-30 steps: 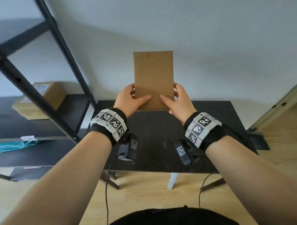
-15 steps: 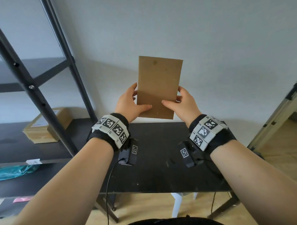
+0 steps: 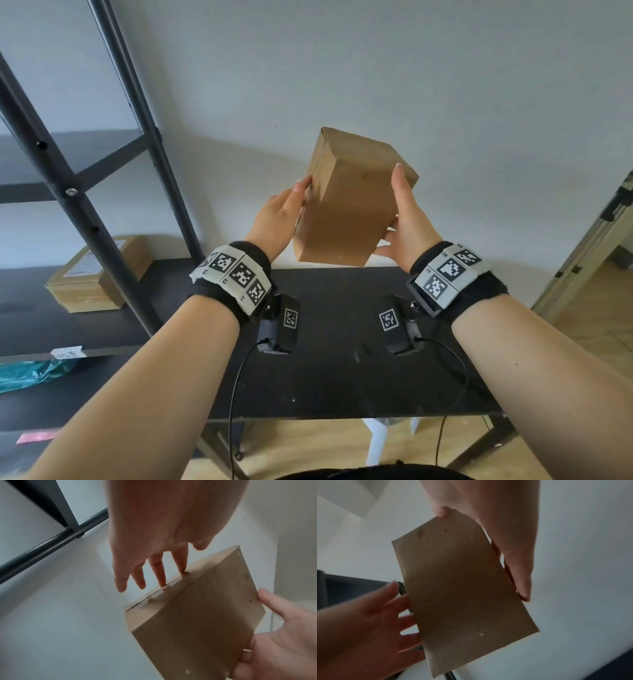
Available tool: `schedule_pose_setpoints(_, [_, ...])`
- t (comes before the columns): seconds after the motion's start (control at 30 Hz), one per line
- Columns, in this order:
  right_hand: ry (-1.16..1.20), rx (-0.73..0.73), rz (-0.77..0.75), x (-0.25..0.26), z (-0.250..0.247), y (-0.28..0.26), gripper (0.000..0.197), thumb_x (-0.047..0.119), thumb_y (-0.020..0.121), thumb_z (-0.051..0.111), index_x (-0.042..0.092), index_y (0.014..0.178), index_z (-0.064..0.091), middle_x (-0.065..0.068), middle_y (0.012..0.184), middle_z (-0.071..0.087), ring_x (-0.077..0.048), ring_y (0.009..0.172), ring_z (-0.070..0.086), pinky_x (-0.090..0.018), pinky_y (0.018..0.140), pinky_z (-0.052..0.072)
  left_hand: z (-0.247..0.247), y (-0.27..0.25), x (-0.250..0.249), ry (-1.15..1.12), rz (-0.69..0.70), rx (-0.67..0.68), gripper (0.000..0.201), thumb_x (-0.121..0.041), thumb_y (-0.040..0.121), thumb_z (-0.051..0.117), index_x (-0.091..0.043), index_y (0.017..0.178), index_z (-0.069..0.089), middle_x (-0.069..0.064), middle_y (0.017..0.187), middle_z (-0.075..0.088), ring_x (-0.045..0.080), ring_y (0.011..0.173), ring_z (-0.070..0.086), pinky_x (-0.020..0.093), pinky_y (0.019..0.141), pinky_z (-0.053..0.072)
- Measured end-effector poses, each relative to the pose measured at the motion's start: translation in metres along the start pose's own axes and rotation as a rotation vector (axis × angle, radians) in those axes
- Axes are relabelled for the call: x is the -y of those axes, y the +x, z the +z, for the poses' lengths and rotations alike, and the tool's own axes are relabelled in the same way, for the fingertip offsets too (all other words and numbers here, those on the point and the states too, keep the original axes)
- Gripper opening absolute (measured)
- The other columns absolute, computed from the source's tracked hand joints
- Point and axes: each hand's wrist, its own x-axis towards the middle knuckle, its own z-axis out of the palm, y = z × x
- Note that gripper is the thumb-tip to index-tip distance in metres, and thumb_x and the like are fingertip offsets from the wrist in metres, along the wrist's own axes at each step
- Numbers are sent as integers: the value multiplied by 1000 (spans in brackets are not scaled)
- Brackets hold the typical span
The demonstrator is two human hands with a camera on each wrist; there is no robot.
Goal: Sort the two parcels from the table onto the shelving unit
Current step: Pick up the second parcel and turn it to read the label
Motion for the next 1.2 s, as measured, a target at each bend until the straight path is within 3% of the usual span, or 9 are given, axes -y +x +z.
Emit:
schedule_pose_setpoints(0.07, [75,12,17,1,-1,-2,75,83,70,46,31,123,56,-1,124,62,-23,117,58,-62,94,47,0,4,6,25,46,-40,49,-46,92,40,-29,138,47,-1,125,59,15,125,51,32,111,34])
schedule_pose_setpoints(0.27, [84,97,-3,-5,3,-3,75,77,72,53,32,133,54,3,127,65,-20,116,62,-55,97,48,3,1,-3,50,-22,-111,77,-51,78,64,-25,143,33,6,145,38,20,133,40,33,106,36])
schedule_pose_setpoints(0.4, [98,-25,-81,-9,10,0,85,66,73,64,22,140,36,3,130,60,-18,115,62,-48,97,51,3,2,-13,112,-2,-59,50,-55,78,63,-17,111,56,-4,101,59,20,100,57,25,77,47])
schedule_pose_setpoints(0.5, [83,-4,-102,-6,9,2,77,64,81,56,24,143,35,1,137,55,-21,125,55,-51,110,39,3,1,-15,86,4,-86,74,-49,75,69,-15,134,43,-8,112,47,12,103,47,27,86,43])
schedule_pose_setpoints(0.63, [107,34,-33,4,-4,4,88,79,75,46,23,143,42,-9,142,50,-29,128,50,-56,110,34,-1,0,-10,236,60,-56,88,-45,66,78,-22,140,37,-1,122,49,21,120,48,28,90,40])
schedule_pose_setpoints(0.77, [225,86,-70,6,-11,4,35,47,84,65,20,107,61,-9,118,60,-31,118,57,-55,100,49,-3,0,-6,415,30,12,104,-52,61,74,-38,148,18,6,144,42,30,136,34,41,109,32])
schedule_pose_setpoints(0.83, [276,82,-95,3,-12,8,14,25,86,68,16,95,64,-9,104,59,-32,107,59,-52,100,50,-2,-1,-7,324,-17,79,101,-37,72,72,-40,150,8,0,137,47,27,127,46,40,97,47])
schedule_pose_setpoints(0.97, [324,120,-94,-4,-14,12,53,7,84,68,2,133,49,-16,133,58,-33,116,61,-50,98,52,-4,-7,-10,-220,-241,286,108,-12,78,73,-46,148,-2,3,136,52,23,122,55,44,83,57])
schedule_pose_setpoints(1.2, [148,148,-72,-17,-17,11,52,-14,85,58,-2,134,45,-21,133,58,-34,119,60,-41,99,50,4,-7,-14,-448,-276,114,44,-46,91,50,-36,131,37,-1,128,48,27,110,55,47,92,53])
